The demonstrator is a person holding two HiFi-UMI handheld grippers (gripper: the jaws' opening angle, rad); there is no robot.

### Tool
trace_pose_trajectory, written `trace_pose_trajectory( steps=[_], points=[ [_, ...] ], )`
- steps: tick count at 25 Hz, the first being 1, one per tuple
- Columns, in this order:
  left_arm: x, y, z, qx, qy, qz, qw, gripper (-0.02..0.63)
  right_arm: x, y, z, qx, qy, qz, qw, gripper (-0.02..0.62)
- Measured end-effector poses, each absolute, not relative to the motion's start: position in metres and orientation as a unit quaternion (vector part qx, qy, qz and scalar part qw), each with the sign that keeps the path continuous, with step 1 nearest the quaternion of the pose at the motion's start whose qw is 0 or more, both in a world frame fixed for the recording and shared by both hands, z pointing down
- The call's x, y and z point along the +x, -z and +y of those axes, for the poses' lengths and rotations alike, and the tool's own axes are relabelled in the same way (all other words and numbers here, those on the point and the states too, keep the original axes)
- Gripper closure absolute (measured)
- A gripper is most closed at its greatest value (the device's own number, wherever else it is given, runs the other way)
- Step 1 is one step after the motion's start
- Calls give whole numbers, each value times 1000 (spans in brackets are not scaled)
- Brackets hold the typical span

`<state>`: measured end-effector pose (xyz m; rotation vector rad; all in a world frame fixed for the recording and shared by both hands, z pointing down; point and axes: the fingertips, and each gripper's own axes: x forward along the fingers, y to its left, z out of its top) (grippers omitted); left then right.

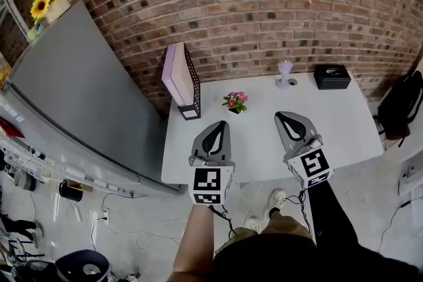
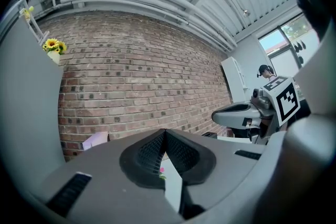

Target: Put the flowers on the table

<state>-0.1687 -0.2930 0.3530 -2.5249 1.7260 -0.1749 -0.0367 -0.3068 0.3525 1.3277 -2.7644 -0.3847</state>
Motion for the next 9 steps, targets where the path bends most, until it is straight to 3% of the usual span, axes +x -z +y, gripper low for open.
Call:
trace_pose_trajectory(
  steps=[9],
  points=[
    [-154, -357, -288, -829, 55, 555, 40, 600, -34, -355, -306, 439, 107, -892, 7, 595]
  ],
)
